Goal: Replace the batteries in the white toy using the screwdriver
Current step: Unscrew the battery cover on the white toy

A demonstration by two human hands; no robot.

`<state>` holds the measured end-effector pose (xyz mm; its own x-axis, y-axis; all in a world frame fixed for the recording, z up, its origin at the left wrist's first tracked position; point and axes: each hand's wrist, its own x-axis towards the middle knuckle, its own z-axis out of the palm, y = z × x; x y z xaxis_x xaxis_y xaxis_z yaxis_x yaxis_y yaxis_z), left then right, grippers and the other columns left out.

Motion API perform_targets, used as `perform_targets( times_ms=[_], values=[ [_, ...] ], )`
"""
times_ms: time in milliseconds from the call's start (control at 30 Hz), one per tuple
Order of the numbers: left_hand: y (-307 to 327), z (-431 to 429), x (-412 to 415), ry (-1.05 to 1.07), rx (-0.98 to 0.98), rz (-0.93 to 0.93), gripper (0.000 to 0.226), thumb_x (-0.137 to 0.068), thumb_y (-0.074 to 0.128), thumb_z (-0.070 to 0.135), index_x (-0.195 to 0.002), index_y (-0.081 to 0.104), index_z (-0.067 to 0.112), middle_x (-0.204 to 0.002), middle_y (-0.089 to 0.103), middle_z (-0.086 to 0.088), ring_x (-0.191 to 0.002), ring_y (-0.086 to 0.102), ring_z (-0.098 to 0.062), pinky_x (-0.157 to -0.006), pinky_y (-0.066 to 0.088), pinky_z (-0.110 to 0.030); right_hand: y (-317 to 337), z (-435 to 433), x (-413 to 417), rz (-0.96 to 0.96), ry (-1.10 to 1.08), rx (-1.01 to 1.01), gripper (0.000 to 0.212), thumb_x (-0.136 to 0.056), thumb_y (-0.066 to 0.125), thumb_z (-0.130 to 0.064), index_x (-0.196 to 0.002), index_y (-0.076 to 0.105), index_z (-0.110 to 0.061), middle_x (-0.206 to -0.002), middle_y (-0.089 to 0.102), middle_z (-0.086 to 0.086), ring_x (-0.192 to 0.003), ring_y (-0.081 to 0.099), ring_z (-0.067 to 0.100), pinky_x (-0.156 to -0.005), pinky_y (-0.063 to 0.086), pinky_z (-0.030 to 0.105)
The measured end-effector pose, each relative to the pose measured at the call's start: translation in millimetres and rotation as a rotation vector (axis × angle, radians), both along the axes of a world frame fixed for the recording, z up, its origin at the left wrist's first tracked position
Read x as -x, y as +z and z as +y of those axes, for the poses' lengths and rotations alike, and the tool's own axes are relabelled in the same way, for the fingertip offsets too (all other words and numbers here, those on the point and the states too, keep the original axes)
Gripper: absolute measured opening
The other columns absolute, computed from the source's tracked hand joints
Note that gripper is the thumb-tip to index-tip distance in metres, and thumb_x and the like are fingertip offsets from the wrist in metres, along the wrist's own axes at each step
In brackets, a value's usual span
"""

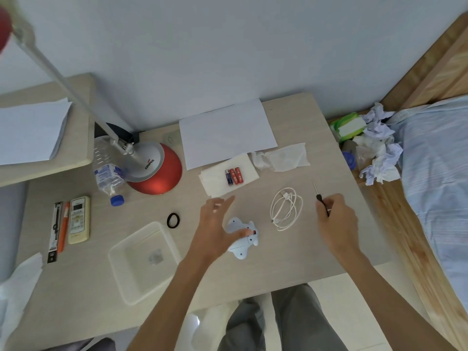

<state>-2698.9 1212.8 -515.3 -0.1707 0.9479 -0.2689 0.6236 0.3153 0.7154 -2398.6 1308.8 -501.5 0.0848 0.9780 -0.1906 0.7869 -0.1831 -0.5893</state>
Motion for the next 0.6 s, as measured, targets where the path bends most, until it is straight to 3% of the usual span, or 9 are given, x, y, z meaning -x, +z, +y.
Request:
perform_targets(
  times_ms=[100, 267, 500, 600],
  values=[
    [-12, -27, -12, -0.033, 0.103, -0.036, 0.102, -0.073, 0.093, 0.058, -0.159, 0.04, 0.046, -0.15, 0.031, 0.009, -0.14, 0.032, -0.017, -0.116, 0.04, -0.037, 24, -10, 9, 0.082, 0.062, -0.046, 0.016, -0.107, 0.061, -0.032, -0.104, 0.057, -0.018, -0.08, 0.069, -0.002, -0.072, 0.067, 0.02, -0.064, 0.055, 0.042],
    [-33, -42, -22, -0.02, 0.113, -0.071, 0.093, -0.077, 0.094, 0.047, -0.157, 0.047, 0.039, -0.147, 0.04, 0.002, -0.134, 0.041, -0.021, -0.114, 0.045, -0.039, 52, -29, 33, 0.143, 0.278, -0.083, 0.009, -0.103, 0.069, -0.025, -0.106, 0.067, -0.017, -0.084, 0.074, -0.004, -0.074, 0.069, 0.017, -0.067, 0.057, 0.039],
    [-42, -40, -22, -0.02, 0.085, -0.06, 0.081, -0.083, 0.091, 0.039, -0.154, 0.052, 0.038, -0.132, 0.052, -0.002, -0.118, 0.045, -0.021, -0.102, 0.04, -0.031, 55, -49, 60, 0.059, 0.536, -0.116, 0.002, -0.101, 0.07, -0.021, -0.102, 0.071, -0.019, -0.088, 0.072, -0.006, -0.076, 0.066, 0.016, -0.071, 0.057, 0.04],
    [-45, -37, -23, -0.018, 0.097, -0.085, 0.08, -0.083, 0.091, 0.037, -0.153, 0.053, 0.041, -0.129, 0.051, -0.003, -0.118, 0.046, -0.024, -0.105, 0.043, -0.036, 51, -53, 64, -0.002, 0.598, -0.105, 0.004, -0.102, 0.067, -0.018, -0.105, 0.07, -0.019, -0.092, 0.071, -0.004, -0.078, 0.064, 0.017, -0.074, 0.057, 0.038]
  ],
)
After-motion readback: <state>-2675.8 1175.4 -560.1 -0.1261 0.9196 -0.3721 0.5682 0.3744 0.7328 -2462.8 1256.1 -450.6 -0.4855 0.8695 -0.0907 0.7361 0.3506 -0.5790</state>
